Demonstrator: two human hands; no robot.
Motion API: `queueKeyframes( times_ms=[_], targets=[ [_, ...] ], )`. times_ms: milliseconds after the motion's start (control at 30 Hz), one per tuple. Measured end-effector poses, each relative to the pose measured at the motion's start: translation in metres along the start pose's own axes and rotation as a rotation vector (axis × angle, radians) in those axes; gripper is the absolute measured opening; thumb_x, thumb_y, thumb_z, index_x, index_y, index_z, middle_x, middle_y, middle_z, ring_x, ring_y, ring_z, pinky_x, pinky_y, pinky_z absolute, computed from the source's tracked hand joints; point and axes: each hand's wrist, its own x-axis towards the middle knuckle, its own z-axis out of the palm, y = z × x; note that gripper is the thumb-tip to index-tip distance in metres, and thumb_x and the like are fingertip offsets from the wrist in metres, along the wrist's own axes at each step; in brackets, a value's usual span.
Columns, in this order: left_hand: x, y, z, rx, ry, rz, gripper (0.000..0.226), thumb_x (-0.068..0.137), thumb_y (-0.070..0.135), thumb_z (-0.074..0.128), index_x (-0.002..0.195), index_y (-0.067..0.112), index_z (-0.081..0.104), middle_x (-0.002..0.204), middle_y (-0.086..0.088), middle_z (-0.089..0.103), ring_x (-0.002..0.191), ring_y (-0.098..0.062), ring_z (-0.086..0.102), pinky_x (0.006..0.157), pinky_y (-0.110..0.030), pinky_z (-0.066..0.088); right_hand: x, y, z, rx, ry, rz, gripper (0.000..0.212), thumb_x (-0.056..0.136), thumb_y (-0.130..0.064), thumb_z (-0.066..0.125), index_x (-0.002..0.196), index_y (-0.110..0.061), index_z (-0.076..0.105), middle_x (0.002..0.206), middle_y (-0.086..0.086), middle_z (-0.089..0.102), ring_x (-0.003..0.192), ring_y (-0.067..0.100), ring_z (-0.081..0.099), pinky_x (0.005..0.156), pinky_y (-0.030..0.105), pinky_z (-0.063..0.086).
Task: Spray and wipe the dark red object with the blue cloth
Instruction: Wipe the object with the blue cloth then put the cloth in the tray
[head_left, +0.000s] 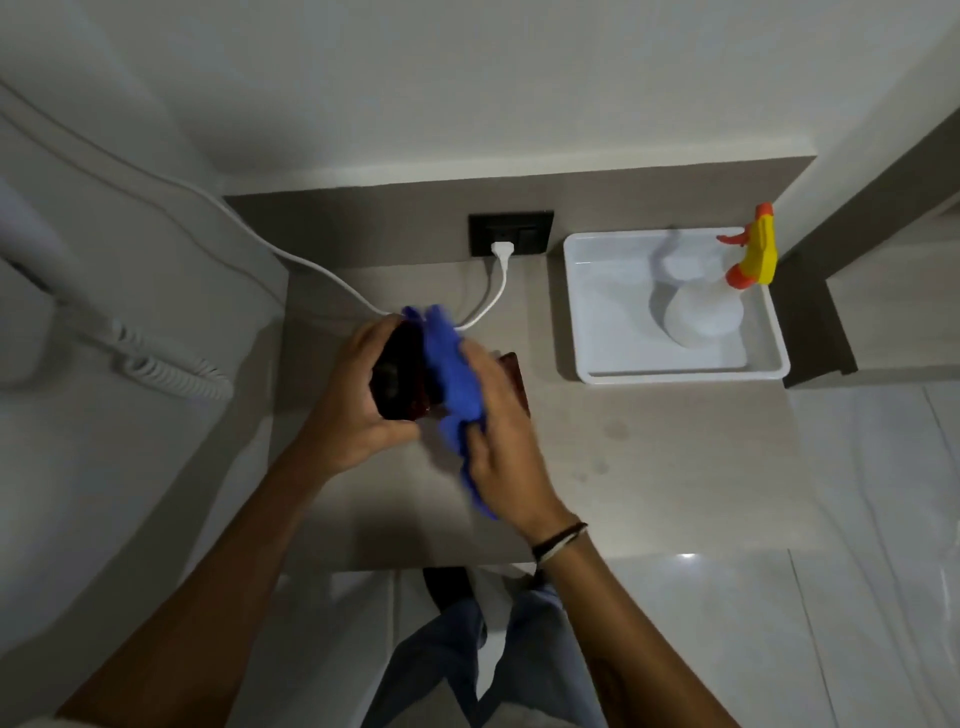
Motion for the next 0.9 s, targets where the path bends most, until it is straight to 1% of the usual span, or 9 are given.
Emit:
queueKeyframes(
  times_ms=[67,167,233,333,400,500,600,767,900],
  targets=[
    [0.001,0.001,-0.001,0.031,0.029,0.045,0.098,0.057,0.031,0.083,0.146,0.047,0.046,0.140,0.022,0.055,0.132,-0.011,0.058,0.114,-0.042,0.049,-0.008,0.009,0.018,-0.040,-0.178,-0.114,0.075,0.103,0.004,0.043,0.172,-0.008,0.017,0.183,0.009,0.011,0.171,0.021,0.014,0.139,0.038,0.018],
    [-0.005,-0.007,0.000,0.055,0.047,-0.018,0.106,0.053,0.025,0.082,0.153,0.026,0.046,0.146,0.001,0.049,0.138,-0.030,0.054,0.115,-0.055,0.048,-0.010,0.047,0.000,-0.127,-0.231,0.028,0.080,0.105,0.003,0.045,0.173,-0.015,0.008,0.183,-0.004,-0.005,0.172,0.018,0.002,0.140,0.044,0.011],
    [-0.006,-0.010,0.002,0.073,0.039,-0.051,0.111,0.053,0.018,0.084,0.156,0.011,0.045,0.148,-0.003,0.045,0.139,-0.033,0.052,0.113,-0.058,0.050,-0.008,0.060,-0.017,-0.215,-0.159,0.162,0.087,0.098,0.020,0.048,0.171,-0.007,0.010,0.182,0.004,-0.002,0.171,0.025,0.002,0.140,0.048,0.013],
    [-0.001,-0.005,0.009,0.066,0.048,-0.010,0.109,0.055,0.026,0.083,0.156,0.009,0.046,0.150,-0.006,0.048,0.140,-0.035,0.051,0.115,-0.061,0.047,-0.005,0.026,0.004,-0.055,-0.134,0.158,0.068,0.107,-0.003,0.054,0.169,-0.005,0.028,0.172,0.014,0.041,0.156,0.022,0.047,0.130,0.032,0.039],
    [0.000,-0.006,0.009,0.031,0.062,0.023,0.104,0.059,0.038,0.087,0.154,0.028,0.046,0.150,-0.002,0.054,0.141,-0.028,0.054,0.120,-0.054,0.044,-0.013,0.004,0.029,-0.007,-0.105,0.030,0.067,0.109,-0.017,0.047,0.172,-0.017,0.024,0.173,0.004,0.041,0.137,0.016,0.062,0.117,0.029,0.052],
    [-0.008,-0.009,0.003,0.029,0.081,-0.019,0.107,0.056,0.039,0.083,0.155,0.030,0.042,0.151,-0.001,0.050,0.142,-0.027,0.052,0.119,-0.055,0.046,-0.017,0.011,0.022,-0.002,-0.127,0.018,0.062,0.114,-0.010,0.042,0.169,-0.034,0.028,0.174,0.006,0.037,0.153,0.013,0.048,0.128,0.043,0.043],
    [-0.006,-0.005,0.004,0.024,0.059,-0.035,0.110,0.053,0.033,0.079,0.156,0.030,0.040,0.149,0.015,0.042,0.143,-0.032,0.048,0.114,-0.059,0.051,-0.010,0.039,0.004,-0.094,-0.071,0.217,0.074,0.106,0.011,0.048,0.170,-0.010,0.016,0.181,0.010,0.012,0.170,0.027,0.016,0.138,0.052,0.019],
    [0.009,-0.005,0.008,0.065,0.024,0.034,0.104,0.056,0.030,0.079,0.154,0.019,0.046,0.153,-0.005,0.049,0.142,-0.035,0.051,0.115,-0.062,0.046,-0.009,0.022,0.036,0.030,-0.081,-0.034,0.086,0.104,0.006,0.042,0.174,-0.025,0.003,0.183,0.001,0.010,0.161,0.041,0.036,0.129,0.060,0.037],
    [0.001,-0.009,0.002,0.039,0.036,-0.022,0.108,0.053,0.032,0.078,0.154,0.030,0.042,0.151,-0.002,0.046,0.142,-0.033,0.050,0.114,-0.058,0.050,-0.003,0.055,0.003,-0.017,-0.044,0.201,0.073,0.107,0.005,0.049,0.172,-0.016,0.023,0.181,-0.003,0.020,0.168,0.021,0.023,0.137,0.052,0.023]
  ],
)
